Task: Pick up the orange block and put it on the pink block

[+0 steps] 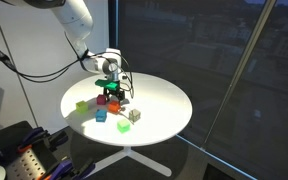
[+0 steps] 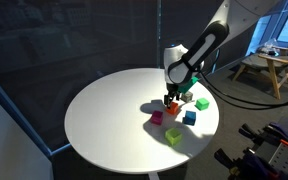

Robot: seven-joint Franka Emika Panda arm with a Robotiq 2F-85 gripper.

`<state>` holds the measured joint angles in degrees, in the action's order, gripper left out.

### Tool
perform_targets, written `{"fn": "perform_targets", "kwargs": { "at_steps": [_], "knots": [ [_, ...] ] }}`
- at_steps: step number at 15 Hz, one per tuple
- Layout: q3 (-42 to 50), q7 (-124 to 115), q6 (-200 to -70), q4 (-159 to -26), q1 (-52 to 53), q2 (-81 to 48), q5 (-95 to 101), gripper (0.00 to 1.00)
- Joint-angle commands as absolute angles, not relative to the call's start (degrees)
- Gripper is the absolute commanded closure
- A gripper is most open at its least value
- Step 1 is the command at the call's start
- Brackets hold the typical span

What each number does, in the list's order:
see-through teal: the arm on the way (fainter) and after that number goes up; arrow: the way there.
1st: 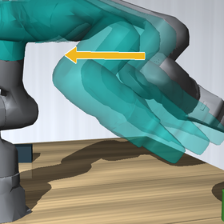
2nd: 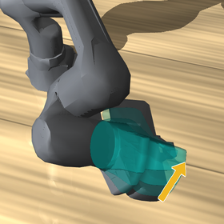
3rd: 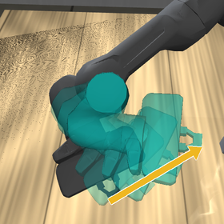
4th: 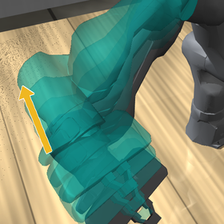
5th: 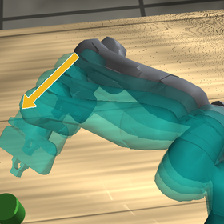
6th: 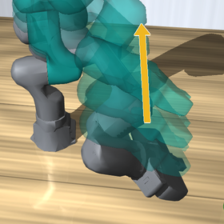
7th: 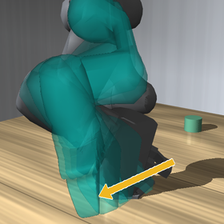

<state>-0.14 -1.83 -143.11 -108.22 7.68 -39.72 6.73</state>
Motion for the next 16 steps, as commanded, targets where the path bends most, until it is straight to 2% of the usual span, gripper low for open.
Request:
{"fn": "perform_targets", "kwargs": {
  "at_steps": [1,13,15,16],
  "knots": [
    [0.4,-1.0,-143.2,-106.3,8.1,-41.0,8.8,0.00],
    [-0.5,1.1,-143.4,-104.6,6.8,-43.0,8.1,0.00],
    [-0.6,1.5,-143.4,-104.4,6.7,-43.2,8.1,0.28],
    [-0.6,1.6,-143.4,-104.3,6.7,-43.2,8.1,0.34]
  ]
}}
